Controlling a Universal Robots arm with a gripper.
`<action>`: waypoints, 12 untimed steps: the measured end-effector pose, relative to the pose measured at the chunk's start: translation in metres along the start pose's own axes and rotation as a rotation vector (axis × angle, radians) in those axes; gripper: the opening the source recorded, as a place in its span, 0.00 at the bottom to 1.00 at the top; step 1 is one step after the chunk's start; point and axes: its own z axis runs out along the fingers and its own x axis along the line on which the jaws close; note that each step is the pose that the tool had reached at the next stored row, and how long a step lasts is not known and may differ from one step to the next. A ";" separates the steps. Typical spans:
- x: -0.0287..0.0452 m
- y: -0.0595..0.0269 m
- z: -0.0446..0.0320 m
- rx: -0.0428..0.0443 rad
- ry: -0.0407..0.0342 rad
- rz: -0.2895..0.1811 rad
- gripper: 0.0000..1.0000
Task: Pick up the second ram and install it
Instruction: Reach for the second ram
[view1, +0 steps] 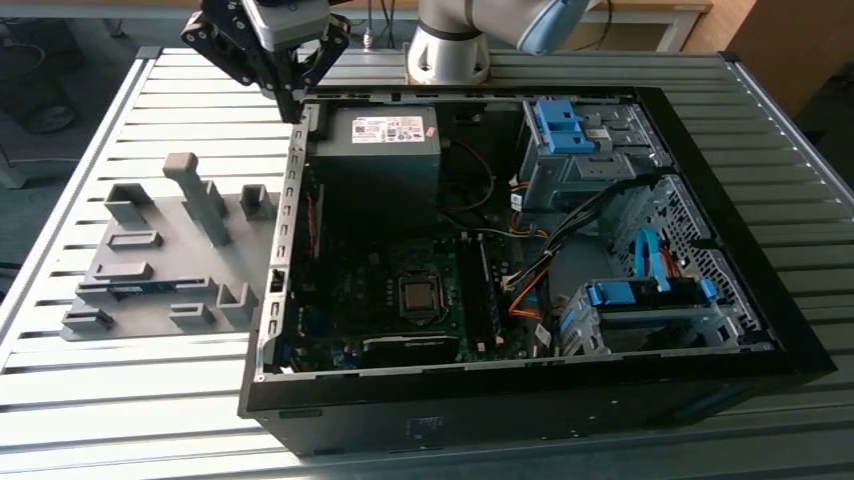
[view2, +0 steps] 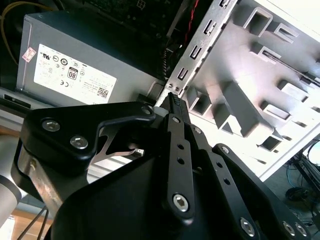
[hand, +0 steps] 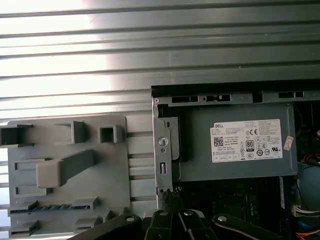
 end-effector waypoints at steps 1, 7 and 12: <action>0.0005 0.0000 0.0000 0.0000 0.0000 0.000 0.11; 0.0035 -0.0003 0.0003 0.0000 0.0001 0.000 0.11; 0.0067 -0.0005 0.0005 0.0000 0.0001 0.000 0.11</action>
